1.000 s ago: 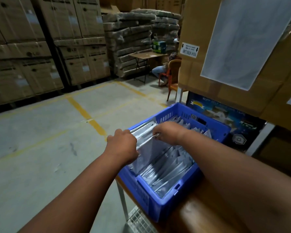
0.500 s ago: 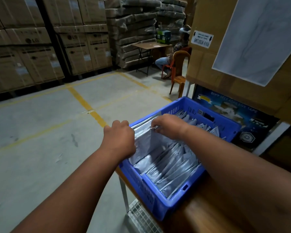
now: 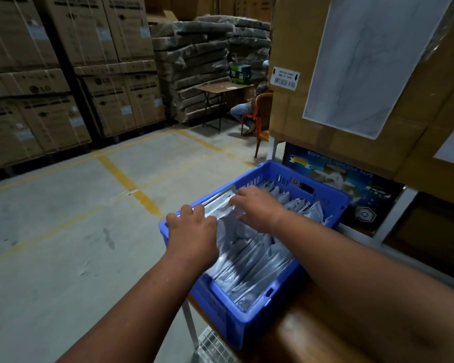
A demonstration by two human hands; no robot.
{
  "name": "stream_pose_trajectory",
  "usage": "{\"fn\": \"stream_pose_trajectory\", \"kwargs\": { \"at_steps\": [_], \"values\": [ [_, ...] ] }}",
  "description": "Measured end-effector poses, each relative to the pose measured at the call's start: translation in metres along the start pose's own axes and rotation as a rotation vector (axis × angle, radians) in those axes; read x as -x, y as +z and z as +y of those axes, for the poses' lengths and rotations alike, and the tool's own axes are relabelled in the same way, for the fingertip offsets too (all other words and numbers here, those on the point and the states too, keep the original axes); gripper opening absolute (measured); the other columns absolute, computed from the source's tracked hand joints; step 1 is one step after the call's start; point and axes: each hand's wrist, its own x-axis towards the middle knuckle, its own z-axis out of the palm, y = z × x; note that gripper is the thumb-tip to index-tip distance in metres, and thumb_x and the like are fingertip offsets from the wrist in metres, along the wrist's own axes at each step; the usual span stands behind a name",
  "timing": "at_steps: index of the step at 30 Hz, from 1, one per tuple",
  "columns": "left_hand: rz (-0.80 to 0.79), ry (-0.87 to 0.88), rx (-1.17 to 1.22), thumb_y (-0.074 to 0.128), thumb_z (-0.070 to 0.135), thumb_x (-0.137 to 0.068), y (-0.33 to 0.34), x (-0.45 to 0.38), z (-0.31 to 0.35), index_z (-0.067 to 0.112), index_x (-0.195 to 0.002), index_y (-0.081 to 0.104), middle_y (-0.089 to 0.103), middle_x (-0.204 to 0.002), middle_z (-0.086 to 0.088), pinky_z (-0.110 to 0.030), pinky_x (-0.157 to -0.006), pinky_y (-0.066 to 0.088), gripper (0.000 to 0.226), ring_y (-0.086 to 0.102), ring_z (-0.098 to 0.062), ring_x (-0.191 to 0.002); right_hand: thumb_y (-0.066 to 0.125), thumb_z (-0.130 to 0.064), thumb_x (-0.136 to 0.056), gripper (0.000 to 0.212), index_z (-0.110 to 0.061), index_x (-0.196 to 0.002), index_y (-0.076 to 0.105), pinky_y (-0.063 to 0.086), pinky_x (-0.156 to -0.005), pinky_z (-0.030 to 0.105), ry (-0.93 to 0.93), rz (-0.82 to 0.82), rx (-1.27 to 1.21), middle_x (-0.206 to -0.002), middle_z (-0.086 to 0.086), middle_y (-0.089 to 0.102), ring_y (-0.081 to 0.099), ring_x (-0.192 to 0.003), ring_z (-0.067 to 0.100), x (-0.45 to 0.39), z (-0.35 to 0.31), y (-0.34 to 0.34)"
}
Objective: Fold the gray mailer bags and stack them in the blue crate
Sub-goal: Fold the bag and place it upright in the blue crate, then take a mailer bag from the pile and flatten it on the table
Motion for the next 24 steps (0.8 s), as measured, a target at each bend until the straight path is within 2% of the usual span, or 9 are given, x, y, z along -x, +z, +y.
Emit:
{"fn": "stream_pose_trajectory", "kwargs": {
  "at_steps": [4, 10, 14, 16, 20, 24],
  "values": [
    [0.031, 0.149, 0.058, 0.061, 0.057, -0.088, -0.023, 0.005, 0.052, 0.028, -0.115, 0.065, 0.059, -0.122, 0.001, -0.050, -0.095, 0.038, 0.039, 0.054, -0.031, -0.119, 0.072, -0.041, -0.097, 0.042, -0.035, -0.138, 0.063, 0.048, -0.103, 0.050, 0.059, 0.050, -0.036, -0.136, -0.005, 0.055, 0.050, -0.129, 0.024, 0.043, 0.021, -0.019],
    [0.086, 0.416, 0.142, 0.059, 0.056, -0.088, -0.062, 0.013, 0.156, 0.029, -0.113, 0.066, 0.069, -0.117, 0.004, -0.043, -0.090, 0.046, 0.038, 0.066, -0.024, -0.113, 0.065, -0.044, -0.101, 0.034, -0.037, -0.135, 0.065, 0.049, -0.099, 0.049, 0.166, 0.034, -0.023, -0.135, -0.007, 0.057, 0.051, -0.125, 0.022, 0.152, 0.068, -0.045],
    [0.093, 0.583, 0.177, 0.057, 0.054, -0.088, -0.080, 0.024, 0.239, 0.031, -0.115, 0.066, 0.069, -0.115, 0.004, -0.042, -0.086, 0.047, 0.037, 0.066, -0.025, -0.109, 0.069, -0.032, -0.095, 0.025, -0.038, -0.119, 0.068, 0.054, -0.087, 0.050, 0.286, 0.037, -0.018, -0.118, -0.004, 0.061, 0.058, -0.110, 0.027, 0.250, 0.099, -0.051],
    [0.083, 0.664, 0.218, 0.060, 0.050, -0.089, -0.088, 0.036, 0.282, 0.034, -0.118, 0.066, 0.067, -0.119, 0.006, -0.044, -0.088, 0.046, 0.033, 0.065, -0.025, -0.111, 0.068, -0.032, -0.094, 0.024, -0.037, -0.118, 0.069, 0.056, -0.085, 0.049, 0.382, 0.047, -0.024, -0.116, -0.002, 0.063, 0.060, -0.109, 0.028, 0.306, 0.114, -0.049],
    [0.027, 0.816, 0.266, 0.066, 0.049, -0.089, -0.100, 0.066, 0.367, 0.037, -0.120, 0.065, 0.066, -0.124, 0.008, -0.048, -0.094, 0.047, 0.033, 0.063, -0.022, -0.116, 0.070, -0.038, -0.095, 0.034, -0.034, -0.129, 0.066, 0.053, -0.096, 0.048, 0.595, 0.063, -0.138, -0.126, -0.004, 0.061, 0.056, -0.118, 0.023, 0.418, 0.132, -0.041],
    [-0.027, 0.975, 0.226, 0.066, 0.055, -0.089, -0.102, 0.109, 0.448, 0.035, -0.135, 0.056, 0.055, -0.139, 0.000, -0.053, -0.103, 0.049, 0.052, 0.049, -0.030, -0.133, 0.061, -0.047, -0.099, 0.038, -0.031, -0.134, 0.064, 0.050, -0.102, 0.049, 0.817, 0.019, -0.131, -0.133, 0.002, 0.061, 0.054, -0.126, 0.029, 0.526, 0.140, -0.018]
  ]
}}
